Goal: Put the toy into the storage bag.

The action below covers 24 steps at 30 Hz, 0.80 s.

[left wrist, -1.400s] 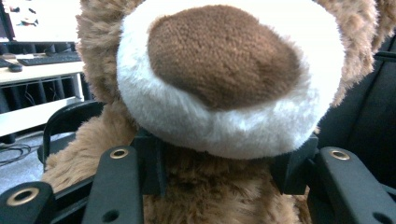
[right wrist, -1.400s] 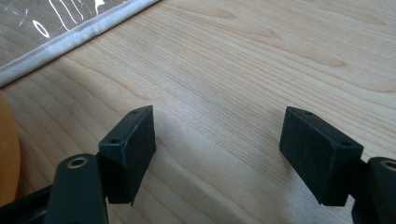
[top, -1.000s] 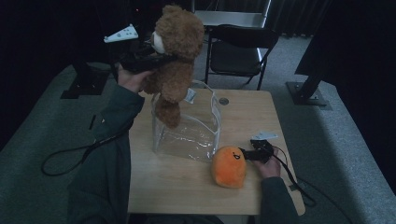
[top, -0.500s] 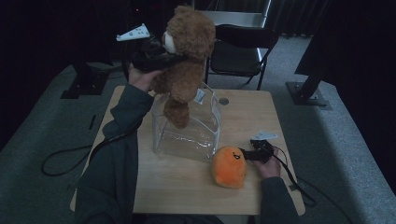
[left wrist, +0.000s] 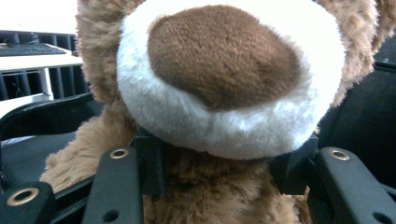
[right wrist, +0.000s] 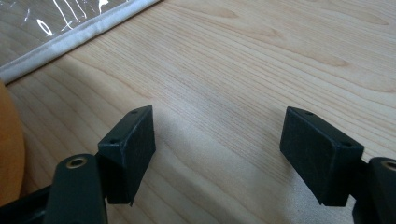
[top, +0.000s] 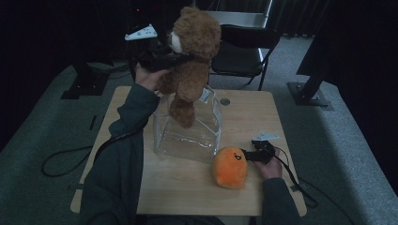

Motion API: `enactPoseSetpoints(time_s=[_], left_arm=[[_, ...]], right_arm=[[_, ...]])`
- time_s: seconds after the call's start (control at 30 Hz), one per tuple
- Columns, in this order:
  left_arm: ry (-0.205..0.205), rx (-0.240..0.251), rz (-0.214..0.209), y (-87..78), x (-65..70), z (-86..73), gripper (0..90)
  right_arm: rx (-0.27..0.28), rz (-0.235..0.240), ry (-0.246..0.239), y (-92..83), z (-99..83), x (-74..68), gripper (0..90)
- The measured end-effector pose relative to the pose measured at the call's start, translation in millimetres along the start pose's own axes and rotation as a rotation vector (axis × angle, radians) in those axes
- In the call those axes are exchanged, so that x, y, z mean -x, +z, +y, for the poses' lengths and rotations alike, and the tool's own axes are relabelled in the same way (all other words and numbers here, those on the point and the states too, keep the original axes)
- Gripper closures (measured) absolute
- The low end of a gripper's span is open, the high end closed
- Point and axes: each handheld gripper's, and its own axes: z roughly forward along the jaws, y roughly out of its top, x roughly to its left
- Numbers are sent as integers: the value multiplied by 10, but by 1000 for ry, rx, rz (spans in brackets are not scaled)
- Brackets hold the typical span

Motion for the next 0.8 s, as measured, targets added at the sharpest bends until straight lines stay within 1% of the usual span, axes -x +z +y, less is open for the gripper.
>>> enactPoseSetpoints(time_s=[0.03,0.07,0.1,0.17,0.27,0.3,0.37,0.4,0.43,0.5,0.53,0.57,0.6,0.67,0.7,0.73,0.8], left_arm=[[-4,-1,13,32,-4,-7,481],[-4,-1,13,32,-4,-7,480],[-8,5,28,60,-5,-14,481],[-10,10,33,70,-5,-16,481],[-16,21,56,95,-2,-25,481],[-20,24,74,109,-5,-30,481],[-26,23,96,125,-8,-31,481],[-26,23,96,125,-8,-31,481],[-25,21,109,133,-10,-28,481],[-30,30,144,162,-9,-20,481],[-30,30,144,162,-9,-20,481],[-38,43,166,185,-1,-22,481],[-38,43,166,185,-1,-22,481],[-41,50,183,211,11,-31,481],[-28,45,202,251,28,-37,481],[-28,45,202,251,28,-37,481],[-12,34,207,296,45,-45,481]], right_arm=[[0,0,0,0,0,0,256],[0,0,0,0,0,0,256],[0,0,0,0,0,0,256],[0,0,-1,0,0,1,256],[0,1,-2,-1,0,1,256],[0,1,-2,0,0,1,256],[0,1,-2,0,0,1,256],[-1,1,-2,0,0,1,256],[-1,1,-2,0,0,1,256],[-1,2,-2,0,0,1,256],[-1,2,-2,0,0,1,256],[-1,1,-2,-1,0,1,256],[-1,1,-2,-1,0,1,256],[-2,2,-1,-1,0,0,256],[-1,1,-2,-1,0,1,256],[-1,1,-2,-1,0,1,256],[-1,2,-4,-1,0,1,255]])
